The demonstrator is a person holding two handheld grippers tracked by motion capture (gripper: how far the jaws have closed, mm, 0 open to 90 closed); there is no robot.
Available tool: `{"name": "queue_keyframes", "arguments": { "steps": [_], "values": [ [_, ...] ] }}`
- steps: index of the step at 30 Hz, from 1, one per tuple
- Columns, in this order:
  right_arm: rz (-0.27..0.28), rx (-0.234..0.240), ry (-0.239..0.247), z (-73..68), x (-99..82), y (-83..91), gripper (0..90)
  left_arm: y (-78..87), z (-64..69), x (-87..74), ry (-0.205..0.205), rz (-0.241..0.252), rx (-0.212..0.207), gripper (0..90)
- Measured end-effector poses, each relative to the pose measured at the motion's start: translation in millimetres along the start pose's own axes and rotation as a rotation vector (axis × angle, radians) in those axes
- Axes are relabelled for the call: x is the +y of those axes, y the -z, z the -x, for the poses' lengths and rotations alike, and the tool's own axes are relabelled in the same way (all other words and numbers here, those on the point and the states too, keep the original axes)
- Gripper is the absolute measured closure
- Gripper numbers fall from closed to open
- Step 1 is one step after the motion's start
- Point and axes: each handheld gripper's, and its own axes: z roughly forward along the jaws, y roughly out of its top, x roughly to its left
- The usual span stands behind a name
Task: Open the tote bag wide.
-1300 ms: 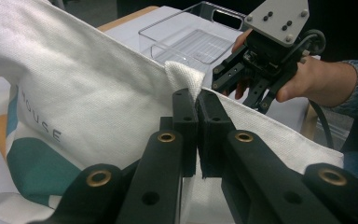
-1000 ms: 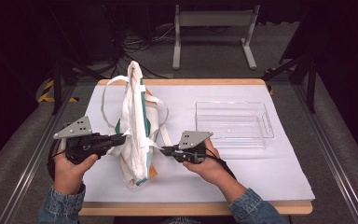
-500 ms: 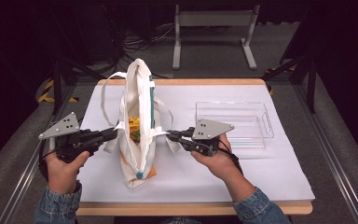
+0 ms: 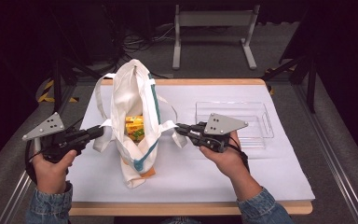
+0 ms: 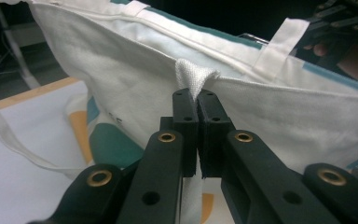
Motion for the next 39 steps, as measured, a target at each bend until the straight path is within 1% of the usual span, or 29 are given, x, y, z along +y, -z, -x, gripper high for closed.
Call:
{"name": "queue_keyframes", "arguments": {
  "steps": [3,5,10,15,16,18,19,22,23,25,27,31,32,33,36,39],
  "values": [
    [0.006,-0.007,-0.015,2.7,-0.6,3.2,87.4,3.9,-3.2,-2.4,0.005,-0.001,0.011,87.6],
    [0.012,-0.019,-0.025,5.5,-0.6,7.2,87.4,7.1,-5.2,-5.1,0.016,-0.006,0.029,87.6],
    [0.016,-0.041,-0.042,11.4,-1.4,15.6,87.4,12.4,-12.1,-11.3,0.026,-0.022,0.059,87.6],
    [0.013,-0.053,-0.055,15.3,-3.3,20.2,87.4,14.4,-17.3,-15.4,0.040,-0.030,0.074,87.7],
    [0.012,-0.060,-0.067,17.6,-4.3,23.1,87.4,15.5,-19.8,-17.3,0.049,-0.034,0.079,87.6],
    [0.011,-0.062,-0.070,18.2,-4.6,24.0,87.4,16.0,-21.6,-17.9,0.046,-0.035,0.077,87.7],
    [0.010,-0.067,-0.076,19.7,-5.6,26.3,87.3,16.5,-22.7,-18.7,0.058,-0.037,0.071,87.7],
    [0.005,-0.070,-0.081,21.0,-6.6,28.1,87.3,18.2,-23.9,-19.8,0.067,-0.047,0.063,87.7],
    [0.004,-0.074,-0.086,21.3,-7.3,29.0,87.3,18.8,-24.6,-20.0,0.060,-0.057,0.065,87.7],
    [-0.005,-0.073,-0.093,21.6,-9.3,30.5,87.3,19.2,-25.6,-21.4,0.059,-0.070,0.065,87.7],
    [-0.010,-0.072,-0.096,22.2,-11.3,31.7,87.2,19.4,-27.1,-22.9,0.067,-0.080,0.070,87.7],
    [-0.017,-0.075,-0.101,23.0,-13.0,33.9,87.2,19.8,-28.2,-22.7,0.064,-0.080,0.072,87.7],
    [-0.018,-0.075,-0.104,23.0,-13.1,34.3,87.2,19.7,-27.6,-22.7,0.069,-0.076,0.073,87.7],
    [-0.017,-0.076,-0.103,23.3,-13.4,35.1,87.2,19.8,-27.7,-22.6,0.063,-0.076,0.073,87.7],
    [-0.027,-0.074,-0.106,23.0,-15.0,38.2,87.2,19.2,-28.2,-23.6,0.062,-0.080,0.071,87.8],
    [-0.035,-0.070,-0.120,22.9,-18.1,40.3,87.1,18.3,-29.4,-24.9,0.063,-0.086,0.068,87.8]
  ]
}}
